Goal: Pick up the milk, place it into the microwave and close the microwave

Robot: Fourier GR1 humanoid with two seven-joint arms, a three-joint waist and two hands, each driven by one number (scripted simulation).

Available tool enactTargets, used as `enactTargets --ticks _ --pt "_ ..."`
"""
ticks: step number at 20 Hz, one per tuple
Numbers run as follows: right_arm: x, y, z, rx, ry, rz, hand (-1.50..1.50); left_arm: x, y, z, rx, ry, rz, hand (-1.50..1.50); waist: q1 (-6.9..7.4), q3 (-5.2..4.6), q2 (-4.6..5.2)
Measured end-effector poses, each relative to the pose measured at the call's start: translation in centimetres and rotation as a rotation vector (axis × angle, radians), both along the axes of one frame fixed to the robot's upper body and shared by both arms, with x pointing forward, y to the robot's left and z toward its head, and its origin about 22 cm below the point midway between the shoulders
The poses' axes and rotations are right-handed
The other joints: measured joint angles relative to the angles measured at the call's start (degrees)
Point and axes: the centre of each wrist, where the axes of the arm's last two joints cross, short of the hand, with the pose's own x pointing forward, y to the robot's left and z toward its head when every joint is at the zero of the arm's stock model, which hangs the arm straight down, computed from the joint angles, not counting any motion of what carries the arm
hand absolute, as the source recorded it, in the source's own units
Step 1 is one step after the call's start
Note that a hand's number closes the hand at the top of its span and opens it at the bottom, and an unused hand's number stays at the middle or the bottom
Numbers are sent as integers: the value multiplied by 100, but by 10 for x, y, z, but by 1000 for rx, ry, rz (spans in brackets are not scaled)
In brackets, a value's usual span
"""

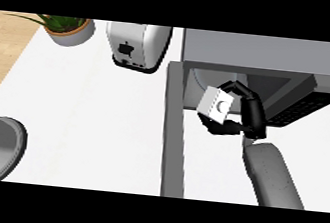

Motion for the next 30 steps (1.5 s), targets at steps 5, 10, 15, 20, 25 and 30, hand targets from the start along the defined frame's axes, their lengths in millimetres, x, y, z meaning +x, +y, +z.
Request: enactTargets --ticks 5,10,15,20,25,30 --pt "33 12 19 -116 3 -50 150 2 5 -5 0 3 -4 -150 52 4 23" --pt "60 21 24 -204 15 -102 150 9 4 -7 7 5 -6 -150 89 31 56" --pt "80 20 29 -271 12 -163 150 20 3 -10 1 -4 -27 -150 190 30 97" --pt "91 14 32 -311 5 -222 150 21 3 -12 -2 -2 -45 -150 310 30 134" --pt "97 2 37 -389 -42 -324 150 27 6 -12 1 -9 -65 -150 434 37 205" --pt "102 -14 43 -481 -96 -413 150 32 5 -13 6 -7 -87 -150 551 46 298"
